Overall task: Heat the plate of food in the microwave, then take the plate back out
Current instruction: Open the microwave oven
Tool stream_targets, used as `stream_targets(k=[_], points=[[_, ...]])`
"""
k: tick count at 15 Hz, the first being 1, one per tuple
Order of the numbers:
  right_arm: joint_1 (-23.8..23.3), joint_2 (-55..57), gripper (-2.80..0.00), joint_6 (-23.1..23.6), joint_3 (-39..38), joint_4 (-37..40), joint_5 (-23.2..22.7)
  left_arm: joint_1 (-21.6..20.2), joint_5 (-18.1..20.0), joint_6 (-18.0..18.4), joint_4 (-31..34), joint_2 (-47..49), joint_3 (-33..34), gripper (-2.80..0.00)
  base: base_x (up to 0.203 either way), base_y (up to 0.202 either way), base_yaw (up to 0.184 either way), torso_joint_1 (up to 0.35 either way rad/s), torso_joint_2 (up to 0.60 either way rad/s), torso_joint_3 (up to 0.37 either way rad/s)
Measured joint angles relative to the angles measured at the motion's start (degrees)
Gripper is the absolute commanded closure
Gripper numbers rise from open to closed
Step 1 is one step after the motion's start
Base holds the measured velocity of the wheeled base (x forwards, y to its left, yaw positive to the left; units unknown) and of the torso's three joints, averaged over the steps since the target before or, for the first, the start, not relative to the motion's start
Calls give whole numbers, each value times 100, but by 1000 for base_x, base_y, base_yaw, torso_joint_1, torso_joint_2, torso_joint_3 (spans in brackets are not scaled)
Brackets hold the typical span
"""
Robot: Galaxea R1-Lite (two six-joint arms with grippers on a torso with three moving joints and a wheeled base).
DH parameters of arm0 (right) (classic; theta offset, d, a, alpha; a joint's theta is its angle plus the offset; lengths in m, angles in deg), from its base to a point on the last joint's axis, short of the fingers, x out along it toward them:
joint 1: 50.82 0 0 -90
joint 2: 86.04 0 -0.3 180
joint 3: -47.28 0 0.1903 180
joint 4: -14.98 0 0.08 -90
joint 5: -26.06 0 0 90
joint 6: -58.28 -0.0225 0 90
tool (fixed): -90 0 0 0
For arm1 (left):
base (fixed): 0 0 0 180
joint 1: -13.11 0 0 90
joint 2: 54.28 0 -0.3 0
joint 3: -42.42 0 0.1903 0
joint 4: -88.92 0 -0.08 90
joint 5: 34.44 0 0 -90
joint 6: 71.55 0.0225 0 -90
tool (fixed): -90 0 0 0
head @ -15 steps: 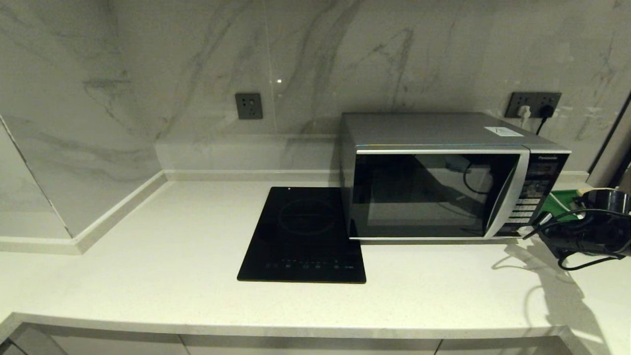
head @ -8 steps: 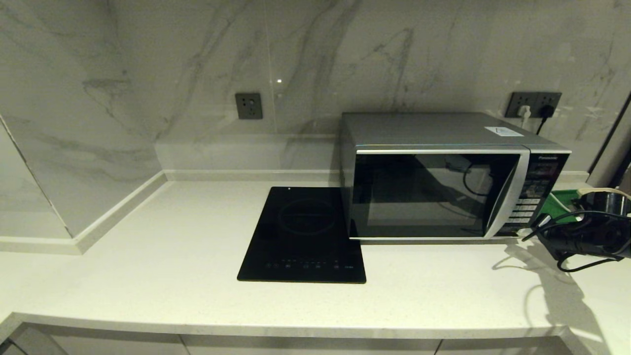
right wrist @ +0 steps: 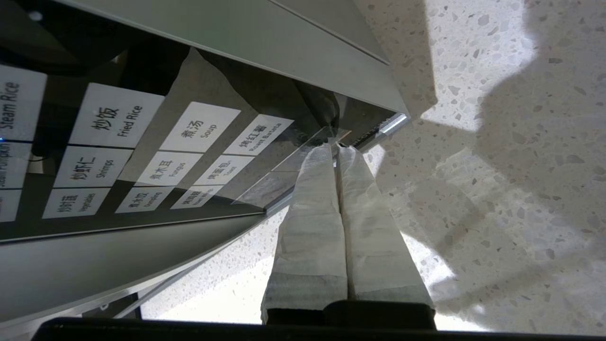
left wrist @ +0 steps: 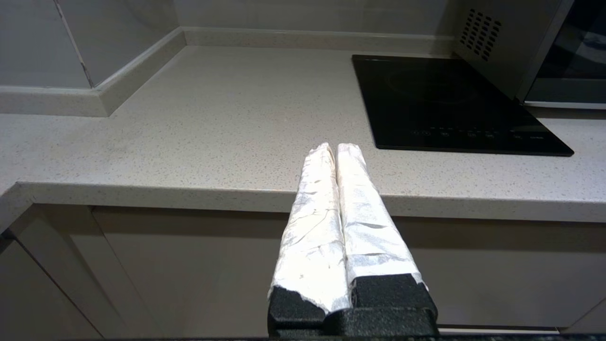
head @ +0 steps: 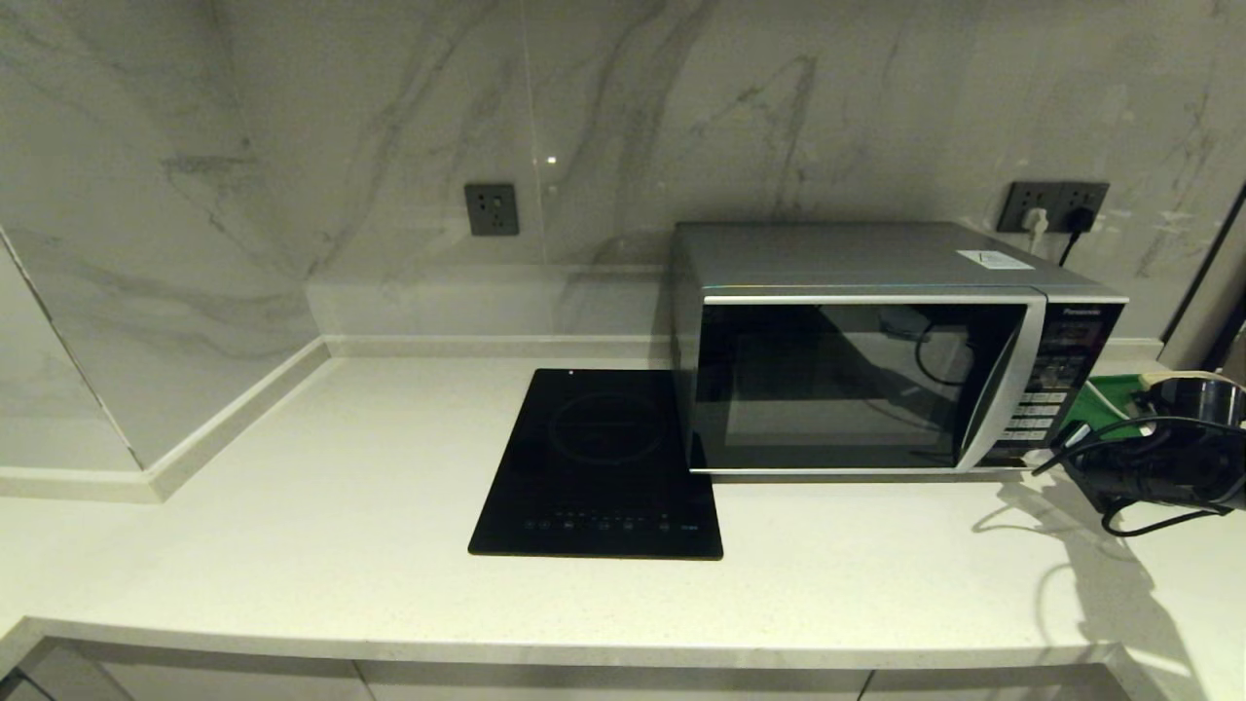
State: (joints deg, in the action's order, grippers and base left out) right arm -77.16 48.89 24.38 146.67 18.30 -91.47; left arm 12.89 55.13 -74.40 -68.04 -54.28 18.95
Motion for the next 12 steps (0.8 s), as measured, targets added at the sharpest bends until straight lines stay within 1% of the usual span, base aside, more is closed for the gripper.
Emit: stream_targets(k=[7,10,12], points=[[-6,-169,0,0,-347,-12,-14,0,-1,0,1,0,0,0,0,0,0,0,0,0],[-17,-624,0,114,-914,-15,-58,0,1,1,-1,0,0,0,0,0,0,0,0,0],[-17,-1154,0,503,-1578,-6,-91,0,1,1,1,0,0,0,0,0,0,0,0,0]])
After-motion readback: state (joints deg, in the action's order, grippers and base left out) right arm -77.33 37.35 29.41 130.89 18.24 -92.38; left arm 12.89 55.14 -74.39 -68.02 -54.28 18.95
